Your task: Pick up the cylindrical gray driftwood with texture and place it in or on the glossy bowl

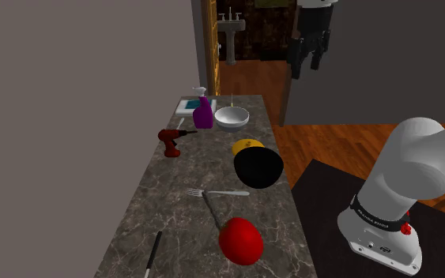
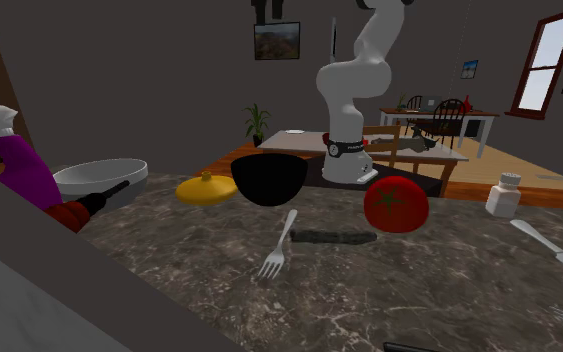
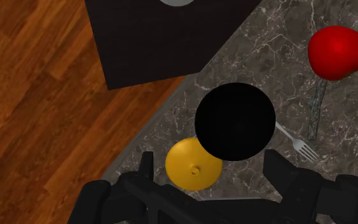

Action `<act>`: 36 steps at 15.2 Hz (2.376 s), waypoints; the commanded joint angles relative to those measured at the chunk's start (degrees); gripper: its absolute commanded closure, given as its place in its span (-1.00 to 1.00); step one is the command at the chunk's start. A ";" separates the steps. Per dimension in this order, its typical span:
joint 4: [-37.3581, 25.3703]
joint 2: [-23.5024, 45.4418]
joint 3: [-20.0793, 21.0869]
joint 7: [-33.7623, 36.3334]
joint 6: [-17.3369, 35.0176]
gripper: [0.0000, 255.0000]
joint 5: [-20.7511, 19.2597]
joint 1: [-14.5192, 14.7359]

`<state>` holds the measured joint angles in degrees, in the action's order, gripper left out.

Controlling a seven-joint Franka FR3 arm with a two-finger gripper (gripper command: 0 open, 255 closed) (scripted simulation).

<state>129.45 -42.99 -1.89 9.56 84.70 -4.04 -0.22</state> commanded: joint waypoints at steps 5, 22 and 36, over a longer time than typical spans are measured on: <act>6.16 -0.83 3.89 4.67 5.82 -1.00 2.17 1.17; 18.88 13.17 23.00 25.48 34.69 -1.00 8.75 5.83; 9.87 46.29 38.31 56.66 54.25 -1.00 -12.96 2.31</act>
<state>140.42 0.33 35.91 62.79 138.04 -13.56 2.13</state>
